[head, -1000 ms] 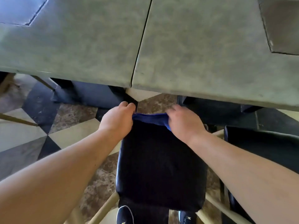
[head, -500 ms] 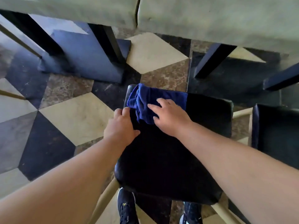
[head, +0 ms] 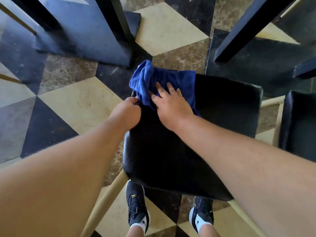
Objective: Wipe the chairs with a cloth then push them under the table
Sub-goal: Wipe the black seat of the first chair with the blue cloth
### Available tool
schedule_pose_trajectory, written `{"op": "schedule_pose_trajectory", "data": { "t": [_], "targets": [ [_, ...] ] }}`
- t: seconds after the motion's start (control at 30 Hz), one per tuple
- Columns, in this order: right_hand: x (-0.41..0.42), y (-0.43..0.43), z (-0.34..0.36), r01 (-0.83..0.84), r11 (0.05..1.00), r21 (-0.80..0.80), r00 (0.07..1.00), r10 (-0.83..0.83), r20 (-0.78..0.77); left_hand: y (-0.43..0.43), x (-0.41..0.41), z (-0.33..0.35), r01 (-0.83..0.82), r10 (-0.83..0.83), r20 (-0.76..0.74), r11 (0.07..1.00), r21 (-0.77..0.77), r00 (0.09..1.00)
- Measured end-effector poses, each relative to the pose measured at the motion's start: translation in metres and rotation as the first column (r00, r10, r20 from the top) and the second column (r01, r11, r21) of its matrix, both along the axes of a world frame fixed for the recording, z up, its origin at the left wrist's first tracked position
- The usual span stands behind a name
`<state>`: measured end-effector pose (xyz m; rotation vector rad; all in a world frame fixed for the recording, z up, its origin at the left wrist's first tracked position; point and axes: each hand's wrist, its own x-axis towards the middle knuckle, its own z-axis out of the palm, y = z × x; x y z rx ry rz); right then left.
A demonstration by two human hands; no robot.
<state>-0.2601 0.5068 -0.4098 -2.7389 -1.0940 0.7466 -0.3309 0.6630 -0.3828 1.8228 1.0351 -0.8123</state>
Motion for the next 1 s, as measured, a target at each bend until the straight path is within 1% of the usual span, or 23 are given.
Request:
{"op": "schedule_pose_trajectory", "data": {
  "t": [0.03, 0.1, 0.13, 0.23, 0.27, 0.33, 0.4, 0.5, 0.6, 0.67, 0.73, 0.87, 0.97, 1.0],
  "targets": [
    [-0.014, -0.004, 0.002, -0.009, 1.0, 0.007, 1.0, 0.009, -0.01, 0.003, 0.005, 0.002, -0.072, 0.072, 0.008, 0.997, 0.007, 0.997],
    [-0.041, -0.009, 0.005, -0.039, 0.999, -0.005, 0.999, 0.039, -0.024, 0.005, 0.009, 0.008, -0.155, 0.15, 0.077, 0.985, 0.07, 0.986],
    [-0.054, -0.011, 0.006, -0.067, 0.998, -0.02, 0.997, 0.067, -0.029, 0.004, 0.009, 0.01, -0.203, 0.198, 0.103, 0.978, 0.044, 0.975],
    [-0.09, -0.02, 0.009, -0.171, 0.985, -0.037, 0.984, 0.168, -0.063, -0.004, 0.007, 0.014, -0.228, 0.225, 0.112, 0.974, 0.015, 0.968],
    [-0.102, -0.024, 0.01, -0.222, 0.974, -0.04, 0.972, 0.218, -0.087, -0.005, 0.007, 0.012, -0.266, 0.262, 0.12, 0.964, 0.017, 0.958],
    [-0.125, -0.034, 0.013, -0.335, 0.941, -0.044, 0.935, 0.326, -0.142, -0.008, 0.009, 0.012, -0.327, 0.321, 0.128, 0.944, 0.031, 0.938],
    [-0.143, -0.047, 0.016, -0.446, 0.894, -0.042, 0.885, 0.433, -0.172, -0.011, 0.01, 0.011, -0.295, 0.286, 0.126, 0.954, 0.059, 0.95],
    [-0.156, -0.066, 0.019, -0.57, 0.822, -0.016, 0.813, 0.561, -0.155, -0.018, 0.009, 0.016, -0.348, 0.335, 0.12, 0.931, 0.108, 0.934],
    [-0.152, -0.076, 0.017, -0.635, 0.773, 0.018, 0.764, 0.631, -0.137, -0.022, 0.008, 0.015, -0.366, 0.347, 0.148, 0.921, 0.133, 0.926],
    [-0.14, -0.078, 0.012, -0.65, 0.759, 0.031, 0.751, 0.648, -0.126, -0.023, 0.006, 0.015, -0.38, 0.362, 0.152, 0.918, 0.114, 0.92],
    [-0.119, -0.076, 0.006, -0.633, 0.774, 0.034, 0.767, 0.632, -0.113, -0.021, 0.005, 0.013, -0.389, 0.374, 0.147, 0.917, 0.092, 0.916],
    [-0.05, -0.058, -0.004, -0.515, 0.857, -0.031, 0.857, 0.515, 0.005, -0.016, 0.002, 0.006, -0.418, 0.406, 0.138, 0.906, 0.069, 0.903],
    [0.006, -0.034, -0.006, -0.422, 0.903, -0.076, 0.903, 0.426, 0.051, -0.012, -0.002, -0.001, -0.461, 0.447, 0.155, 0.885, 0.065, 0.881],
    [0.021, -0.025, -0.006, -0.389, 0.917, -0.09, 0.918, 0.394, 0.052, -0.011, -0.003, -0.003, -0.451, 0.438, 0.16, 0.89, 0.058, 0.885]
  ]
}}
